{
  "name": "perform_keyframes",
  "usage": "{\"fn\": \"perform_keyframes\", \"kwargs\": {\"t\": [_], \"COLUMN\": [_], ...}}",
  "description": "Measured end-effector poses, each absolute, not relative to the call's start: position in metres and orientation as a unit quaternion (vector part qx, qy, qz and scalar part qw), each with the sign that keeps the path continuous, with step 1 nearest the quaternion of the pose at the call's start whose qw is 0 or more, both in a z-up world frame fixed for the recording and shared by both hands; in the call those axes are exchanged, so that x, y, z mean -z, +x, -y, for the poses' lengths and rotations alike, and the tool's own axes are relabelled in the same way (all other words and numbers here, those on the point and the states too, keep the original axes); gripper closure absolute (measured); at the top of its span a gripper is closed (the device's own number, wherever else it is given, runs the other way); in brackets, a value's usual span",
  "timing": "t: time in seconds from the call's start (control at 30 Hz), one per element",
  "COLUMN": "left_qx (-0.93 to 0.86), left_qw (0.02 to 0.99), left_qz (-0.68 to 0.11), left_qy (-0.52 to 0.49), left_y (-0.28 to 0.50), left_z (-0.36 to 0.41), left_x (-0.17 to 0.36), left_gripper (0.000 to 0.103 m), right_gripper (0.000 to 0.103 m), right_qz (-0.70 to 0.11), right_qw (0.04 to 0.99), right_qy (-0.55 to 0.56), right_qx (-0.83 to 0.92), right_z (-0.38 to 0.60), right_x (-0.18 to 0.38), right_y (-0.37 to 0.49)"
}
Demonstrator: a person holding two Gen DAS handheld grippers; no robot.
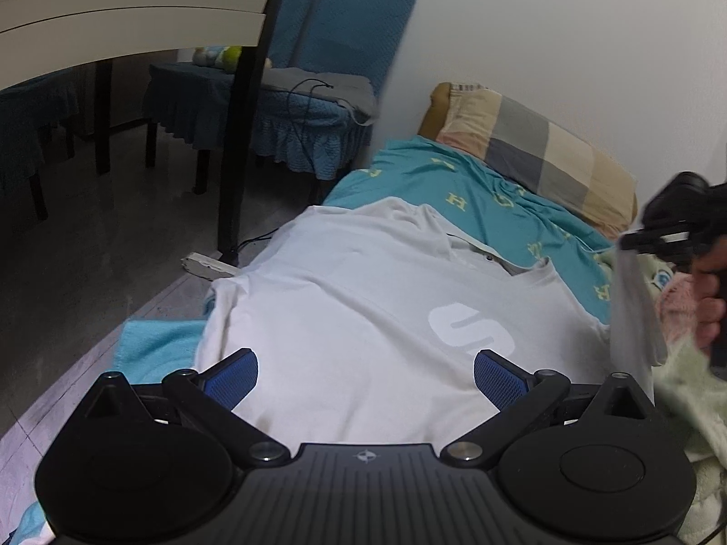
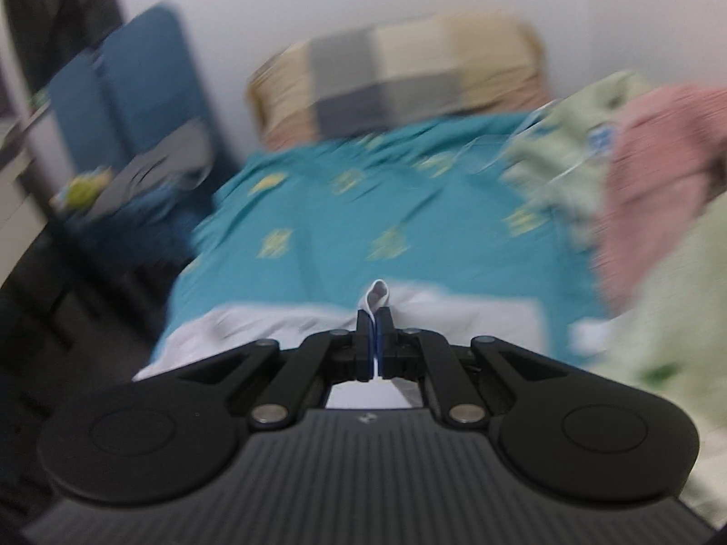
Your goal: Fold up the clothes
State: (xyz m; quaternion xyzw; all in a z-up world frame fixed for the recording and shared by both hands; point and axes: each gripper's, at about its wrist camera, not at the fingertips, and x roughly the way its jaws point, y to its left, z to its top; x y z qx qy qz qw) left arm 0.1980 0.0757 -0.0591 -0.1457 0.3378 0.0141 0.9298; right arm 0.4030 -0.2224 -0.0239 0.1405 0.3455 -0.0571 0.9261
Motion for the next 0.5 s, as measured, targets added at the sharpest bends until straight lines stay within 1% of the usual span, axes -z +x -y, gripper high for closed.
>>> {"fn": "perform_keyframes", "kwargs": {"t": [0.17, 0.3, 0.33, 0.37, 0.4, 0.43, 0.47, 0.5], "left_qx": [-0.027, -0.036, -0.032, -0.029, -0.025, -0.021, -0.015, -0.010], "left_qw": [0.927, 0.924, 0.924, 0.925, 0.925, 0.925, 0.926, 0.928], "left_qz": [-0.343, -0.348, -0.350, -0.352, -0.353, -0.353, -0.353, -0.351], "left_qy": [-0.150, -0.152, -0.148, -0.143, -0.139, -0.135, -0.131, -0.126], "left_y": [0.201, 0.203, 0.204, 0.205, 0.206, 0.206, 0.206, 0.204], "left_z": [-0.085, -0.091, -0.088, -0.085, -0.082, -0.078, -0.075, -0.071], "left_x": [0.063, 0.066, 0.068, 0.070, 0.071, 0.071, 0.071, 0.071], "left_gripper": [0.001, 0.001, 0.001, 0.001, 0.001, 0.001, 0.001, 0.001], "right_gripper": [0.097, 0.095, 0.092, 0.087, 0.065, 0.049, 0.044, 0.045], "right_qz": [-0.384, -0.393, -0.386, -0.379, -0.372, -0.361, -0.348, -0.340], "right_qw": [0.915, 0.910, 0.913, 0.916, 0.918, 0.922, 0.926, 0.928], "right_qy": [0.123, 0.131, 0.131, 0.131, 0.134, 0.138, 0.145, 0.149], "right_qx": [0.018, -0.011, -0.016, -0.019, -0.023, -0.028, -0.033, -0.037], "right_z": [0.171, 0.165, 0.169, 0.174, 0.178, 0.184, 0.190, 0.197], "right_x": [0.077, 0.110, 0.110, 0.108, 0.105, 0.099, 0.094, 0.087], "right_y": [0.426, 0.424, 0.416, 0.408, 0.397, 0.384, 0.370, 0.354]}}
